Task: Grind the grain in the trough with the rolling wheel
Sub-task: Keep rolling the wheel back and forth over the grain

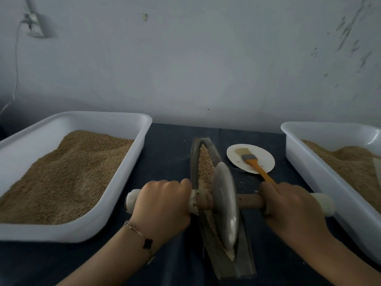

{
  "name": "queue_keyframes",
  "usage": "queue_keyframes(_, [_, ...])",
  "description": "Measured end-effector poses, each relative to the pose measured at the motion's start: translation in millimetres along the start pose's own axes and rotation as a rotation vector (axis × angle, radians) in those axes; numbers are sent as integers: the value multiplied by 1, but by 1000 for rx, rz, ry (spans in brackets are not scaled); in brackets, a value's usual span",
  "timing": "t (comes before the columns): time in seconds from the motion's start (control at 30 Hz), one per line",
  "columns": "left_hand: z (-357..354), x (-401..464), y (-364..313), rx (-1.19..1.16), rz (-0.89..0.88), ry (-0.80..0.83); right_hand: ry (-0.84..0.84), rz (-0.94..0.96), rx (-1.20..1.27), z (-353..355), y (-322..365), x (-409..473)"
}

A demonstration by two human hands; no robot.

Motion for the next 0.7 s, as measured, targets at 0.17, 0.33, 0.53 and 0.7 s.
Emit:
queue_keyframes(0.17, [1, 1, -1, 4, 5, 16, 11, 17, 0, 0, 2, -2])
queue_keyframes(0.33, [-23, 27, 8, 3, 89, 13, 13, -6, -37, -27, -15, 27])
queue_keyframes(0.53, [-43, 88, 21, -14, 151, -9, 190, -181, -50, -69, -49, 89])
queue_keyframes(0.7, [-50, 123, 32, -40, 192, 5, 153, -152, -73, -82, -60, 119])
Point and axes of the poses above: each hand's wrist, its own x-axis towards the middle knuckle, its own z-axis out of the back of the hand, y = z × x, the point moved 3 cm from there along x, towards the middle knuckle, and after that the axes turned 15 degrees about x, right-handed, at the moved point
